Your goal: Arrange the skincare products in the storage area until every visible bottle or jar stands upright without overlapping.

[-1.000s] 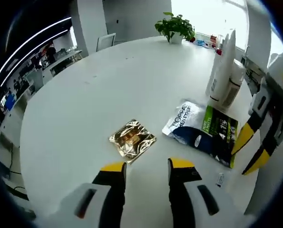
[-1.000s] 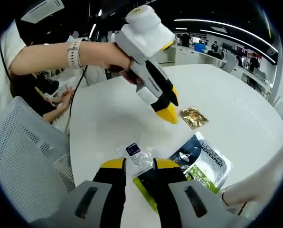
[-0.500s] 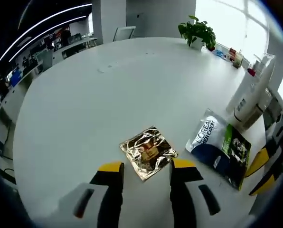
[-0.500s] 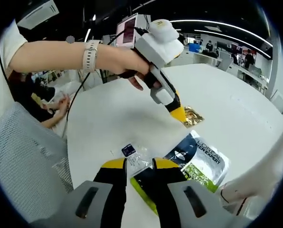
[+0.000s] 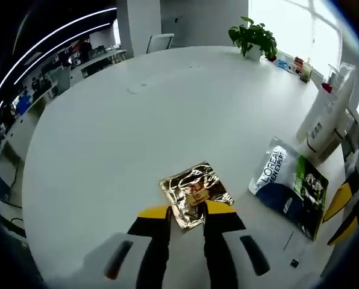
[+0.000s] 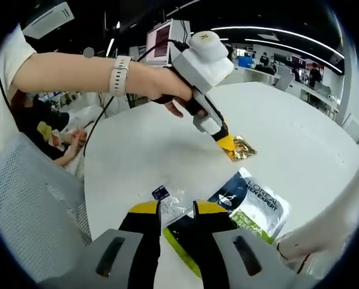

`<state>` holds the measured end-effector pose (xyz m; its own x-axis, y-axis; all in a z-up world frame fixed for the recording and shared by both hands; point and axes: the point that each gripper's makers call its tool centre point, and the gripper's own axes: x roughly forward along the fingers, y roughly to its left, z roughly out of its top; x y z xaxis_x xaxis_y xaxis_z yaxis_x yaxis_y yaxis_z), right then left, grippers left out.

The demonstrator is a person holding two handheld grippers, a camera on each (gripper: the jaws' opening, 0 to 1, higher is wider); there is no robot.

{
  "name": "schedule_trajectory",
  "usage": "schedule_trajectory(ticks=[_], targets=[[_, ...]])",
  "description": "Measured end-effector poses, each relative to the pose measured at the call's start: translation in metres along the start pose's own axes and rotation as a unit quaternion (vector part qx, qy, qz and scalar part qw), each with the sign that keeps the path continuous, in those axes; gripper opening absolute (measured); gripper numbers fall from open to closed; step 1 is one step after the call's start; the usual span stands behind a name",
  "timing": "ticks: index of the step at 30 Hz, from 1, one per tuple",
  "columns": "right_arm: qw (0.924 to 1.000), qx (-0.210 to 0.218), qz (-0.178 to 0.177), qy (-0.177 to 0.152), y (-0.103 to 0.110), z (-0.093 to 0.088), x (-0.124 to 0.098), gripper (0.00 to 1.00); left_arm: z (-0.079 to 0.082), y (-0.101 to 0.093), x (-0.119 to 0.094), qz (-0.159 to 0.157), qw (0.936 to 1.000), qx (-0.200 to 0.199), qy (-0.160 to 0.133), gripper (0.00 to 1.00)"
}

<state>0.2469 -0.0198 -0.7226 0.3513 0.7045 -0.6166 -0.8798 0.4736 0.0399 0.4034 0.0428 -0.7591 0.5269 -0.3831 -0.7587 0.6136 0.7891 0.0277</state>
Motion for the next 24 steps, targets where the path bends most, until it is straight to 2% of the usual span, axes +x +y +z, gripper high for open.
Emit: schedule_trajectory(ticks=[6, 13, 16, 18, 24], targets=[[1.0000, -0.001, -0.008, -0.003, -0.005, 0.005, 0.003, 0.21, 0.000, 0.005, 0.002, 0.000, 1.0000, 0.003, 0.001, 0.16], [0.9987, -0.006, -0.048, -0.012, -0.027, 0.016, 0.016, 0.21, -0.002, 0.007, 0.001, 0.003, 0.9999, 0.011, 0.004, 0.11], [0.9967, -0.009, -0.079, -0.019, -0.042, 0.023, 0.021, 0.20, -0.003, 0.011, 0.001, 0.007, 0.9998, 0.016, 0.004, 0.07], [0.9953, -0.005, -0.094, -0.019, -0.050, 0.024, 0.026, 0.21, -0.004, 0.018, 0.002, 0.018, 0.9993, 0.032, 0.008, 0.02], [0.9912, 0.023, -0.127, -0.029, -0.069, 0.028, 0.040, 0.22, -0.003, 0.017, 0.004, 0.012, 0.9995, 0.028, 0.005, 0.02]])
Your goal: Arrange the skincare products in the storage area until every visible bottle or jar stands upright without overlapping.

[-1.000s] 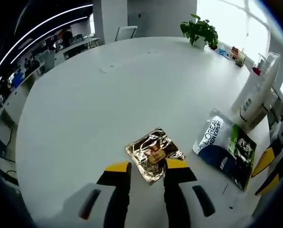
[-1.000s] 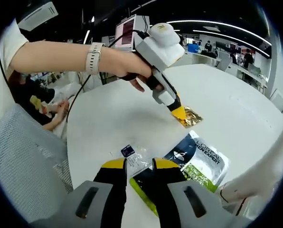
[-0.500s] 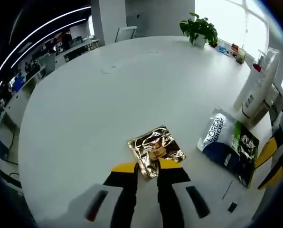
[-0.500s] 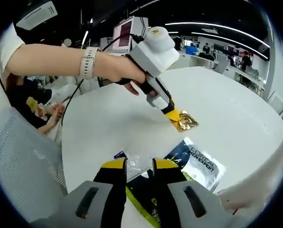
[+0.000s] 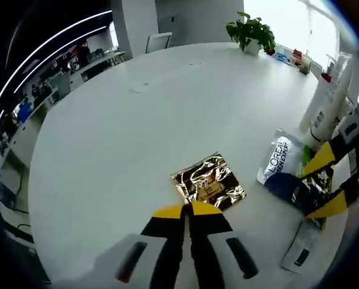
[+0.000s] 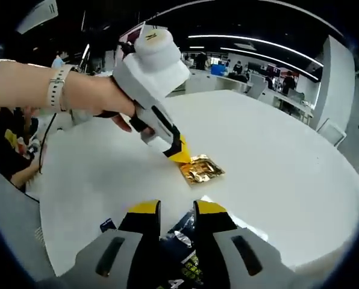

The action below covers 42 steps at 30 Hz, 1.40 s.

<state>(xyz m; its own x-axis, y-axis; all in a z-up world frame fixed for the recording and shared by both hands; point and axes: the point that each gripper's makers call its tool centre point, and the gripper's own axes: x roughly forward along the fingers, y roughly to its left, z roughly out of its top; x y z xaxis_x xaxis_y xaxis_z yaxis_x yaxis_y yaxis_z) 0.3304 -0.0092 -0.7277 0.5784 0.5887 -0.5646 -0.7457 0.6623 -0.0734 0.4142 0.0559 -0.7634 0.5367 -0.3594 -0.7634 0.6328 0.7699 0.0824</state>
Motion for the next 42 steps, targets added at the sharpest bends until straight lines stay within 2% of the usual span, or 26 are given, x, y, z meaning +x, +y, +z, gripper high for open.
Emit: schedule_trajectory(ticks=[6, 12, 17, 22, 27, 31, 33, 42], targets=[[0.9994, 0.030, -0.018, 0.000, -0.011, 0.002, 0.020, 0.22, -0.001, 0.003, 0.000, -0.003, 0.9999, -0.002, -0.010, 0.02], [0.9967, 0.077, -0.027, -0.005, -0.020, 0.003, 0.036, 0.22, 0.000, 0.005, 0.000, -0.004, 0.9998, 0.000, -0.021, 0.01], [0.9920, 0.120, -0.040, -0.008, -0.032, 0.003, 0.046, 0.23, -0.001, 0.007, -0.001, -0.005, 0.9995, -0.009, -0.031, 0.01], [0.9870, 0.156, -0.038, -0.008, -0.038, 0.000, 0.057, 0.22, 0.000, 0.005, 0.000, -0.010, 0.9991, -0.013, -0.038, 0.01], [0.9841, 0.175, -0.031, -0.009, -0.032, 0.000, 0.057, 0.20, -0.001, 0.004, -0.002, -0.010, 0.9986, -0.017, -0.048, 0.01], [0.9770, 0.211, -0.023, -0.014, -0.030, 0.003, 0.058, 0.17, -0.001, 0.004, -0.002, -0.011, 0.9982, -0.024, -0.054, 0.01], [0.9741, 0.226, 0.003, -0.018, -0.022, 0.007, 0.062, 0.11, -0.001, 0.002, -0.002, -0.011, 0.9980, -0.025, -0.057, 0.01], [0.9714, 0.236, 0.007, -0.028, -0.021, 0.011, 0.062, 0.04, -0.003, 0.002, -0.004, -0.005, 0.9971, -0.036, -0.066, 0.01]])
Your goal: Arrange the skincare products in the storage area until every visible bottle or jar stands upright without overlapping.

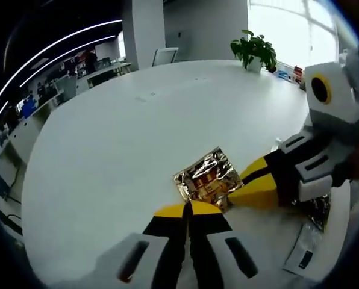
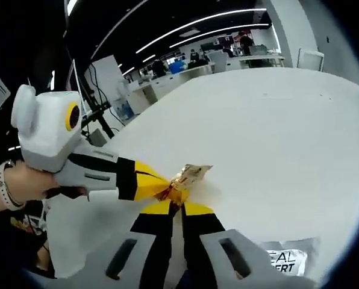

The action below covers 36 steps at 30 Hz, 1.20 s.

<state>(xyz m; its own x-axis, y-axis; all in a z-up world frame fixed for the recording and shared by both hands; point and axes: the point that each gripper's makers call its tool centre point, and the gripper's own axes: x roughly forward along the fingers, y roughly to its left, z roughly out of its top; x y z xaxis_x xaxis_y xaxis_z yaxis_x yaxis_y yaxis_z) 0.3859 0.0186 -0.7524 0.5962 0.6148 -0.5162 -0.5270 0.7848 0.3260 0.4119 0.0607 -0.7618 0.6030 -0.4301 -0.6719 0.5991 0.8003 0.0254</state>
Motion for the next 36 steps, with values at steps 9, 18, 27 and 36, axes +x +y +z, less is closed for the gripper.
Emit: schedule_trajectory(ticks=[9, 18, 27, 36], targets=[[1.0000, -0.005, 0.000, -0.002, 0.003, 0.003, 0.000, 0.01, 0.002, 0.004, 0.003, -0.005, 0.9994, -0.032, -0.009, 0.02], [0.9997, -0.022, 0.013, -0.004, 0.008, 0.007, -0.008, 0.01, 0.007, 0.000, -0.016, -0.025, 0.9964, -0.066, -0.047, 0.05], [0.9986, -0.039, 0.034, -0.004, 0.022, 0.005, -0.021, 0.01, 0.018, -0.011, -0.042, -0.064, 0.9889, -0.098, -0.092, 0.19], [0.9949, -0.072, 0.071, -0.006, 0.042, 0.003, -0.042, 0.01, 0.021, -0.018, -0.065, -0.119, 0.9781, -0.122, -0.119, 0.29]])
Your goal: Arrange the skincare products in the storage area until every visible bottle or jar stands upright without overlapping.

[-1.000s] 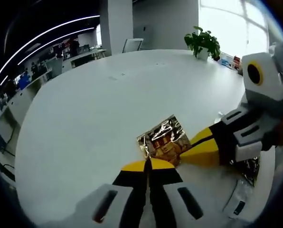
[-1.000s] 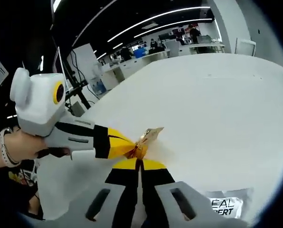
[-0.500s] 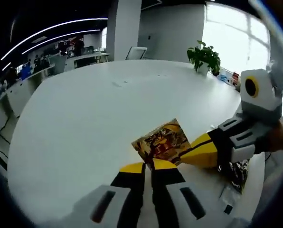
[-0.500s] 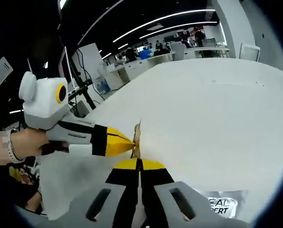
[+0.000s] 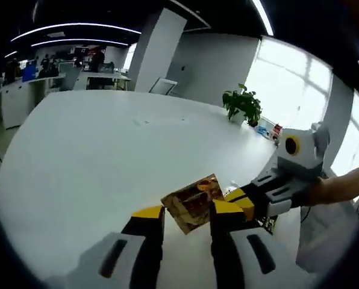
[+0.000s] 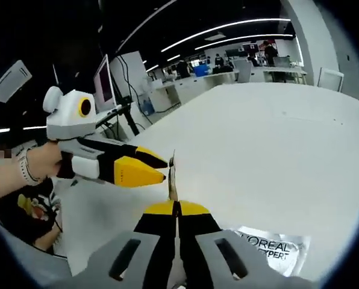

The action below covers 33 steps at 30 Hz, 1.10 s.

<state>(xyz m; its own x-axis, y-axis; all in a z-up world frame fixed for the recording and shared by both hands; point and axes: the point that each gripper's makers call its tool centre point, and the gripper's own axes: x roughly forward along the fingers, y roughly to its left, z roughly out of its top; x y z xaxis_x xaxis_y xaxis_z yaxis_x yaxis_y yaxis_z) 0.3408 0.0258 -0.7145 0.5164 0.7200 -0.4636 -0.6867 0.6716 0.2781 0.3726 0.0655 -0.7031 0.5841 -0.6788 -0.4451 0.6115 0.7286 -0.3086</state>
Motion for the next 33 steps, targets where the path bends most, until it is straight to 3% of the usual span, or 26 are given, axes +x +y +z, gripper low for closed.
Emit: schedule_trajectory(ticks=[4, 5, 9, 13, 17, 29, 33], targets=[[0.9998, 0.002, 0.020, -0.007, 0.008, 0.002, -0.007, 0.01, -0.001, -0.002, -0.006, -0.021, 0.9998, -0.006, -0.001, 0.30], [0.9994, -0.002, 0.033, -0.008, 0.011, 0.001, -0.010, 0.01, 0.002, -0.014, -0.008, -0.042, 0.9989, -0.016, -0.012, 0.30], [0.9974, -0.018, 0.068, -0.017, 0.027, 0.002, -0.021, 0.01, 0.005, -0.027, -0.018, -0.102, 0.9946, -0.003, -0.019, 0.30], [0.9961, -0.022, 0.083, -0.019, 0.037, 0.002, -0.032, 0.01, 0.003, -0.037, -0.027, -0.119, 0.9926, -0.002, -0.025, 0.26], [0.9947, -0.003, 0.098, -0.030, 0.039, 0.002, -0.044, 0.01, 0.007, -0.047, -0.034, -0.144, 0.9888, -0.013, -0.038, 0.17], [0.9957, 0.019, 0.087, -0.024, 0.035, -0.009, -0.048, 0.01, 0.005, -0.053, -0.035, -0.156, 0.9872, -0.021, -0.025, 0.00], [0.9963, 0.012, 0.084, -0.016, 0.037, -0.014, -0.047, 0.01, -0.001, -0.054, -0.035, -0.155, 0.9874, -0.029, -0.012, 0.00]])
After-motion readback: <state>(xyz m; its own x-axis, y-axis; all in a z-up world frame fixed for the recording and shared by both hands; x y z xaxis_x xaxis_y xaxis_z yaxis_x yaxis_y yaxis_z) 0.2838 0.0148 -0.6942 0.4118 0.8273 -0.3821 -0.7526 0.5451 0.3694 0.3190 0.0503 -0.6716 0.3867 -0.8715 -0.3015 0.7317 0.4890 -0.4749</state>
